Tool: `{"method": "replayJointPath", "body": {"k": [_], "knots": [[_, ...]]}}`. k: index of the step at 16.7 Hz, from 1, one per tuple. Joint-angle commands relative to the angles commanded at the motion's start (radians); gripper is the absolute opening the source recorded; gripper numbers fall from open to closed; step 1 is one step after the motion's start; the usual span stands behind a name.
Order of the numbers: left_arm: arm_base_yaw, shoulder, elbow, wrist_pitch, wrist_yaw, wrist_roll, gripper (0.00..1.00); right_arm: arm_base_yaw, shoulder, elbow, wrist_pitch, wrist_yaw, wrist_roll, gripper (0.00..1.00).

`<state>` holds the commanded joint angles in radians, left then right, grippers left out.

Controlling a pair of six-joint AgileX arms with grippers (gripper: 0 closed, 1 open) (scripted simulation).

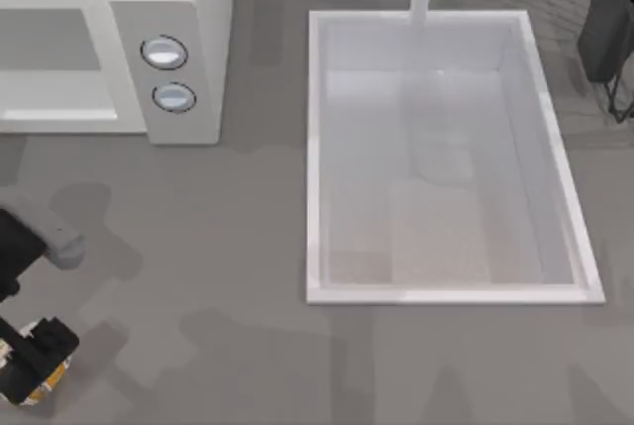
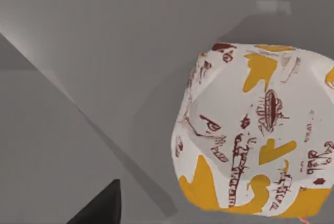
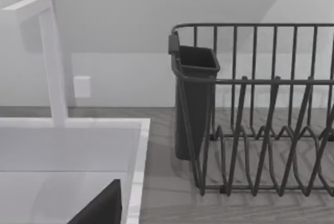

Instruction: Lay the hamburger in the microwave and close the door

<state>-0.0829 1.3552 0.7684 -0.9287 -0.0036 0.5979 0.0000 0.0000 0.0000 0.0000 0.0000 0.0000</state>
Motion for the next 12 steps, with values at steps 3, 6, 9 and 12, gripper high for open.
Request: {"method": "replayJointPath", "body": {"k": [3,6,9,12], "knots": [[-0.003,0.054,0.036,-0.038,-0.001,0.026,1.0,0.0,0.0,0.0,0.0,0.0,0.0,1.0],[-0.003,0.054,0.036,-0.038,-0.001,0.026,1.0,0.0,0.0,0.0,0.0,0.0,0.0,1.0],[0.0,0.062,0.022,-0.019,-0.001,0.026,1.0,0.0,0.0,0.0,0.0,0.0,0.0,1.0],[-0.001,0.116,-0.026,0.083,-0.001,0.03,1.0,0.0,0.0,0.0,0.0,0.0,0.0,1.0]]}}
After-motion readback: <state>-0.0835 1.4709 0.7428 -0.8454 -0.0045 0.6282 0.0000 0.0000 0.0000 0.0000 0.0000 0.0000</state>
